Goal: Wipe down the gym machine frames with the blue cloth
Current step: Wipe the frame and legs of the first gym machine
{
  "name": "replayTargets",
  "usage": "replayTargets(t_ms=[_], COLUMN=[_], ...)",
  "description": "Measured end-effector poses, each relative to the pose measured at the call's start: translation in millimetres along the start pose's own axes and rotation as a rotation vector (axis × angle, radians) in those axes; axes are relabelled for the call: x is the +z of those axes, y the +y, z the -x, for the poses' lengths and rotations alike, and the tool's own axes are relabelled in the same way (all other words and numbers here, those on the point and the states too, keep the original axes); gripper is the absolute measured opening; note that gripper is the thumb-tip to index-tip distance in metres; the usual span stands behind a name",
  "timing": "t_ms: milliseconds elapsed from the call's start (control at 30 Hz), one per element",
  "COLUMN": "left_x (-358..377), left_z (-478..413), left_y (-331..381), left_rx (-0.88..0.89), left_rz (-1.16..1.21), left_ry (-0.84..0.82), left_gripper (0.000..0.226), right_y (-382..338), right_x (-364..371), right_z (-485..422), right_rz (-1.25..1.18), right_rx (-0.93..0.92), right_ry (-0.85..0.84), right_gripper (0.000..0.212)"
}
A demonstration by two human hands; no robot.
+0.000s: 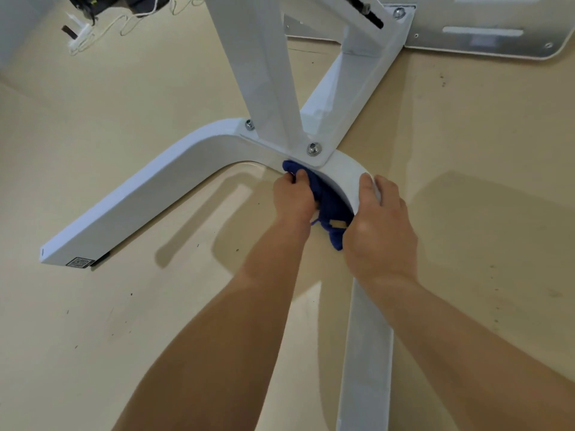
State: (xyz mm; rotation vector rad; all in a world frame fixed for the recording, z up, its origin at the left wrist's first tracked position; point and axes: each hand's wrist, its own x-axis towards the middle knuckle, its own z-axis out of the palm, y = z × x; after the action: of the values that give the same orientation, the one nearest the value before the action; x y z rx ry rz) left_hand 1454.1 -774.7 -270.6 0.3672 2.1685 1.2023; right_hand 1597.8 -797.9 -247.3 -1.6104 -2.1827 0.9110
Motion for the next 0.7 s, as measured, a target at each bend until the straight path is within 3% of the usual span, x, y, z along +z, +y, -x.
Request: replayTargets(t_ms=[67,200,267,333,500,633,700], left_x=[1.4,-2.9,-6.4,-5.3,-21.6,-30.8,-19.9], left_z=[11.1,39.2,36.3,28.1,-17.3,-40.4,-21.3], left_y=[0.4,-6.4,2.7,16.3,40.6,46.1,35.8], left_rx=[0.023,0.108,0.125,0.116,0.164,0.176,0.210], left_rz=[-0.040,-0.102,-0.077,-0.057,-0.059,-0.119,-0.126], left_ry=[-0.040,-0.292,-0.225,-0.052,0.232,0.291,0.239], left_gripper=[0.030,0.026,0.027,0.024,0.019,0.027,0.021], right_y=[0.9,0.7,1.9,2.7,10.2,13.2,15.1], right_x=[1.7,0.2,0.6,0.7,3.1,7.5,8.8], right_z=[-0.1,-0.4,0.3,-0.2,-1.7,-6.4,-6.9], right_rz=[0.005,0.000,0.012,0.020,0.038,-0.014,-0.032], right_rx=[-0.008,-0.006,-0.019,-0.037,-0.091,-0.107,-0.111], right_ry=[0.003,-0.013,-0.022,-0.041,0.003,0.042,0.043], right_gripper=[0.077,0.076,0.080,0.082,0.061,0.054,0.054])
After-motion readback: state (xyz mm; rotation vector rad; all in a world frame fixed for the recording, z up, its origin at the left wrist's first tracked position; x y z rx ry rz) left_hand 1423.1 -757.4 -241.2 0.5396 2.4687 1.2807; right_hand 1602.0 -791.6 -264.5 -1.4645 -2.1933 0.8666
